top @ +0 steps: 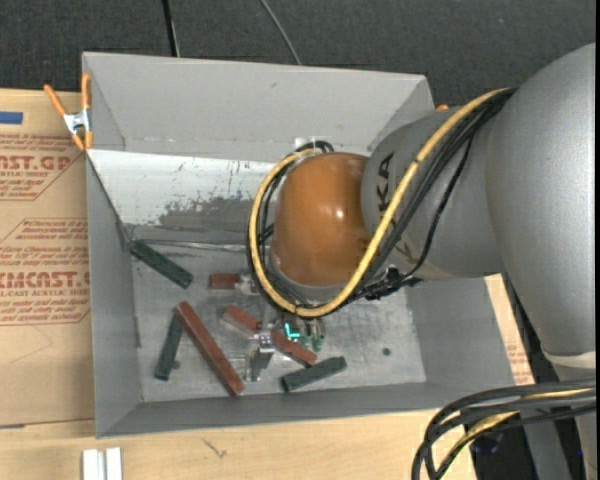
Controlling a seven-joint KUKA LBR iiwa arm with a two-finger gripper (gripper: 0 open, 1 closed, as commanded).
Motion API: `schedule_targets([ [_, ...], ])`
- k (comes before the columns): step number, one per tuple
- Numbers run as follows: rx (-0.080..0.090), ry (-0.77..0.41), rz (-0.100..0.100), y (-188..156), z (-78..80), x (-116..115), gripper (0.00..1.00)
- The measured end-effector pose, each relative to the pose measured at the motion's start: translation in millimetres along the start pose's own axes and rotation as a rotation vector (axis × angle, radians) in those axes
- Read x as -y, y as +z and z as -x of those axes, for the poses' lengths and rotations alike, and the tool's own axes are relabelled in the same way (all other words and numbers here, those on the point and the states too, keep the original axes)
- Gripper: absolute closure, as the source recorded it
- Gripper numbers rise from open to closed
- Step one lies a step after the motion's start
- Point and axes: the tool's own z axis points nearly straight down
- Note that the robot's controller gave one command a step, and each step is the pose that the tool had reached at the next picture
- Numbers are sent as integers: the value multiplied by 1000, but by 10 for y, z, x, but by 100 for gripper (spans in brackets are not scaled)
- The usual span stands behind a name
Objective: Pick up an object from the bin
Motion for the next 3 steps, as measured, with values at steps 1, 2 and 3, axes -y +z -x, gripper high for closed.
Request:
schedule_targets([
  [1, 7, 2, 1, -43, 21, 6, 0],
  [2, -2, 35, 1, 610, 185, 659, 100],
  [3, -2, 35, 1, 610, 185, 659, 100],
])
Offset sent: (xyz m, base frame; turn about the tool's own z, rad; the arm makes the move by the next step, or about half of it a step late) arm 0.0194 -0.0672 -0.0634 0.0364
